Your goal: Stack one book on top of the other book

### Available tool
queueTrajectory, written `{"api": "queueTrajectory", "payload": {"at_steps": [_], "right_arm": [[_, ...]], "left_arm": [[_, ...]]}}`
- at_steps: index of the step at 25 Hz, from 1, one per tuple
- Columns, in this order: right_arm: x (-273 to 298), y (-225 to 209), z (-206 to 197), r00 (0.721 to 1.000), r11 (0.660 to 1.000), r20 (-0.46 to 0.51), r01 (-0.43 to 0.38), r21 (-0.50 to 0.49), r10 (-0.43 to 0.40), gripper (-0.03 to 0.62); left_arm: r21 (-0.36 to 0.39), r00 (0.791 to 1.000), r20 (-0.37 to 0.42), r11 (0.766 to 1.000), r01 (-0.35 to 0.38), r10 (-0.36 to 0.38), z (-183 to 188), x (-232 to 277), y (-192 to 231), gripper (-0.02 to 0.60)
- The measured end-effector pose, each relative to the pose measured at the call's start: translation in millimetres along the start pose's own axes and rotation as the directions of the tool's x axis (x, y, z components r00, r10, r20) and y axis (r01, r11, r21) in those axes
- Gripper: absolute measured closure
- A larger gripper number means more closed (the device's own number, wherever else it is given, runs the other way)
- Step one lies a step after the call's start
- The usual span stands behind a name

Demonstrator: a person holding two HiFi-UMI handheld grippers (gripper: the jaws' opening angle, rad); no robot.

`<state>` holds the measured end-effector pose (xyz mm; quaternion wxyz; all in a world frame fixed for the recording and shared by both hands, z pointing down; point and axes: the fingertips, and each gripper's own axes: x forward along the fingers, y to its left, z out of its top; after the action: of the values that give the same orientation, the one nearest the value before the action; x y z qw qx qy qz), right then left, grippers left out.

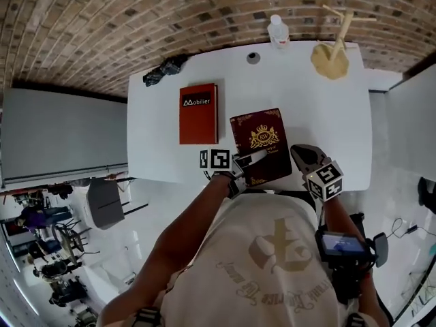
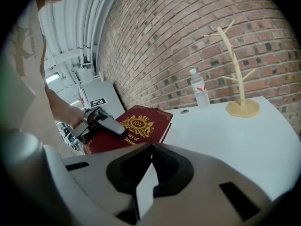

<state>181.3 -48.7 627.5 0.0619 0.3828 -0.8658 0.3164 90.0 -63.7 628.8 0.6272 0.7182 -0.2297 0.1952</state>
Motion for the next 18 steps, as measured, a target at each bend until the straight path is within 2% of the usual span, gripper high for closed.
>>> {"api": "queueTrajectory", "payload": {"at_steps": [10, 18], "right_arm": [[25, 27, 9, 0.997, 0.997, -0.02, -0.07, -0.038, 0.069, 0.572], [41, 42, 18, 0.999, 0.998, -0.024, -0.041, -0.057, 0.04, 0.572]], "left_arm": [[-0.046, 0.997, 0.08, 0.999, -0.008, 0.012, 8, -36, 18, 0.345], [-0.056, 0.996, 0.086, 0.998, 0.026, -0.021, 17, -58, 32, 0.345]]}}
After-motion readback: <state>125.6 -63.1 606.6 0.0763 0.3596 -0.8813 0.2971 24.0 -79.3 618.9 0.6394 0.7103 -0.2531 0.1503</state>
